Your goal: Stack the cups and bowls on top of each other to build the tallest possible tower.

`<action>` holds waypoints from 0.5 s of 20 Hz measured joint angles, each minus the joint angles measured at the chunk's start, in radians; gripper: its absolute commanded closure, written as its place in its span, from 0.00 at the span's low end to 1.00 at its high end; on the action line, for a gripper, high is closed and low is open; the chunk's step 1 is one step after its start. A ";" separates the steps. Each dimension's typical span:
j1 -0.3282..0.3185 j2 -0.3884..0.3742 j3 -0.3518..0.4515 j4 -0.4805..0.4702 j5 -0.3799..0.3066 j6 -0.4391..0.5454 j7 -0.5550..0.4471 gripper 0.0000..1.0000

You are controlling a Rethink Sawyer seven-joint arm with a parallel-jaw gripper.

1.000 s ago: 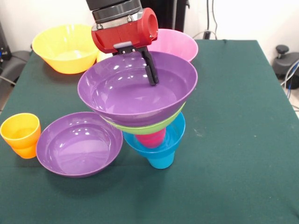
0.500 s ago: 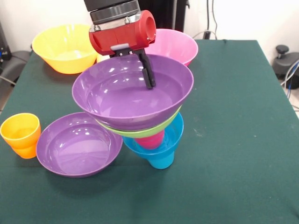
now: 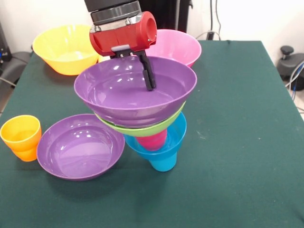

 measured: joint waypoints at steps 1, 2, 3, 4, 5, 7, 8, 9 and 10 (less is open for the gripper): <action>0.000 -0.001 -0.002 0.001 0.000 0.000 0.000 0.00; 0.001 -0.002 -0.005 0.004 0.000 0.000 0.000 0.00; 0.001 -0.004 -0.007 0.010 0.000 0.000 0.000 0.00; 0.001 -0.005 -0.008 0.012 0.000 0.000 0.000 0.00; 0.001 -0.007 -0.010 0.016 0.000 0.000 0.000 0.00; 0.001 -0.012 -0.012 0.024 0.000 0.000 0.000 0.00; 0.002 -0.016 -0.014 0.031 0.000 0.000 0.000 0.00; 0.003 -0.019 -0.014 0.035 0.000 0.000 0.000 0.00; 0.003 -0.020 -0.015 0.038 0.000 0.000 0.000 0.00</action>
